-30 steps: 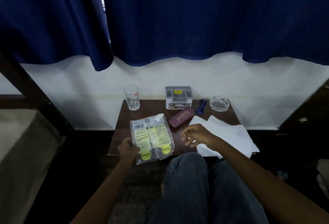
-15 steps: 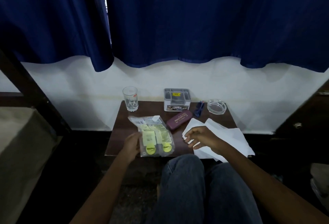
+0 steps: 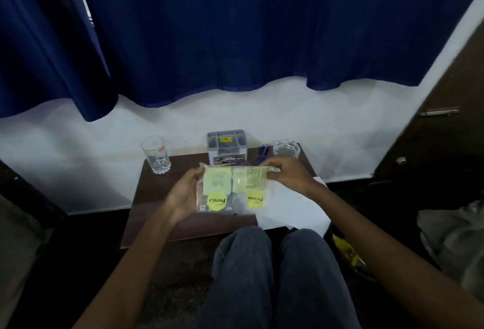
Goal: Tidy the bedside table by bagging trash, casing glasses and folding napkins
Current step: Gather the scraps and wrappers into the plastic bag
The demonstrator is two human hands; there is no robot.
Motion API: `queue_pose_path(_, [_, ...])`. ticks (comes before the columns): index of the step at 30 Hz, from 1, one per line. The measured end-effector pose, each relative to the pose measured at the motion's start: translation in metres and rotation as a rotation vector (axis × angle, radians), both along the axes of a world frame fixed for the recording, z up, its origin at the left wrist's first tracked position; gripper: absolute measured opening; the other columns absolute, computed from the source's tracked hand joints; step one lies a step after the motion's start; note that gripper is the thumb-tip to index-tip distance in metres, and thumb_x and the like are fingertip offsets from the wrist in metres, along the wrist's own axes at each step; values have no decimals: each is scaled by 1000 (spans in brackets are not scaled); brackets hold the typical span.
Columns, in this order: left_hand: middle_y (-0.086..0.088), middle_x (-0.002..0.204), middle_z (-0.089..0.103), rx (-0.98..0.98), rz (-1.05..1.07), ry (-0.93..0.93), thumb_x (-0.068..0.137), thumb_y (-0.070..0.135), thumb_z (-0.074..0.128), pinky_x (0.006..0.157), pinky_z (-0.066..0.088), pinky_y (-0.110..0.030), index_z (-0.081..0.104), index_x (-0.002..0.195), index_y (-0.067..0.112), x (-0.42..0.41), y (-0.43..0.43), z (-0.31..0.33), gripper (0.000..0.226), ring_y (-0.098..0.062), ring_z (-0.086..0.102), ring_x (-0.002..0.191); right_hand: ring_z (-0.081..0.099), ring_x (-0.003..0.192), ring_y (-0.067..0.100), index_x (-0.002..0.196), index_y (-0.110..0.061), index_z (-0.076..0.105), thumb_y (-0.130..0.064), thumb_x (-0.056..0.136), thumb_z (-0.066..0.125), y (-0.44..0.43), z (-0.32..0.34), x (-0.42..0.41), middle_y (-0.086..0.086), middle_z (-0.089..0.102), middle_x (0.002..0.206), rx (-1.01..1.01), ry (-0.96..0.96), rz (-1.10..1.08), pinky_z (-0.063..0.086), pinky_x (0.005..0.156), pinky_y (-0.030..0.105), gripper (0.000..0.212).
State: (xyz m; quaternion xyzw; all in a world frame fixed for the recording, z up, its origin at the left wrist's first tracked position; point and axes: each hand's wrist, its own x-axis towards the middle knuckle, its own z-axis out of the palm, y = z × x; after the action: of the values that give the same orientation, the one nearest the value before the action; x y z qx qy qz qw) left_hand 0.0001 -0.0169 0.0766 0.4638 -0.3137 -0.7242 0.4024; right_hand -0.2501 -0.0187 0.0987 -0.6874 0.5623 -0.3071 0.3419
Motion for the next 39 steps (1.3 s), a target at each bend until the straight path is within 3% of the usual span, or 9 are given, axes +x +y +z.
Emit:
queue_pose_path(6, [10, 85, 73, -82, -62, -44, 97, 28, 37, 75, 49, -26, 61, 93, 23, -78, -13, -2, 26, -8, 67, 78, 51, 43, -6, 88, -1, 67, 11, 76, 64, 9, -4, -113, 0, 61, 59, -32, -150, -409, 42, 52, 18, 17])
queue_pose_path(8, [5, 100, 70, -136, -120, -109, 98, 24, 37, 84, 46, -27, 60, 96, 23, -111, -11, -6, 23, -12, 64, 93, 54, 45, -6, 88, 4, 67, 10, 77, 63, 16, -8, -154, -5, 63, 56, -35, -142, -541, 46, 55, 22, 12])
queue_pose_path(11, [1, 106, 68, -195, -177, -167, 95, 18, 41, 88, 46, -29, 61, 95, 21, -159, -3, -13, 20, -17, 64, 97, 61, 60, 11, 85, -2, 65, 7, 78, 60, 31, -22, -209, 17, 64, 78, 14, -141, -736, 53, 66, 40, 12])
queue_pose_path(16, [1, 102, 70, -246, -261, -248, 95, 15, 41, 87, 46, -31, 61, 91, 19, -222, 4, -27, 21, -18, 66, 93, 58, 65, 24, 94, 4, 67, 1, 82, 56, 65, -58, -266, 14, 61, 78, 143, 24, -963, 53, 59, 33, 17])
queue_pose_path(20, [-3, 102, 70, -214, -275, -268, 95, 13, 43, 82, 48, -28, 60, 95, 16, -249, 9, -41, 18, -18, 65, 90, 58, 74, 26, 94, 7, 68, 0, 83, 57, 84, -92, -286, 19, 66, 85, 233, 141, -975, 42, 60, 25, 17])
queue_pose_path(25, [-6, 105, 70, -155, -278, -263, 94, 13, 45, 80, 49, -27, 61, 99, 13, -255, 13, -54, 17, -21, 66, 93, 63, 84, 44, 96, 13, 63, -9, 85, 60, 82, -130, -286, 31, 65, 85, 404, 195, -899, 50, 69, 44, 25])
queue_pose_path(28, [-6, 105, 70, -137, -260, -275, 94, 12, 44, 82, 49, -28, 61, 98, 13, -248, 9, -60, 17, -21, 66, 93, 60, 78, 35, 116, 7, 54, -18, 90, 58, 73, -139, -279, 19, 59, 78, 453, 158, -870, 44, 59, 32, 36])
queue_pose_path(33, [-4, 103, 70, -126, -194, -323, 94, 11, 44, 83, 49, -29, 62, 93, 16, -231, 5, -61, 18, -21, 66, 93, 59, 100, 37, 109, 4, 62, -10, 89, 58, 58, -134, -265, 24, 63, 111, 460, 133, -784, 46, 85, 38, 25])
queue_pose_path(39, [-4, 99, 70, -100, -69, -332, 94, 9, 43, 88, 48, -30, 62, 86, 15, -204, 0, -56, 21, -19, 66, 88, 58, 49, 9, 93, 2, 65, 0, 86, 54, 35, -110, -236, 12, 61, 69, 435, -61, -720, 42, 40, 10, 13])
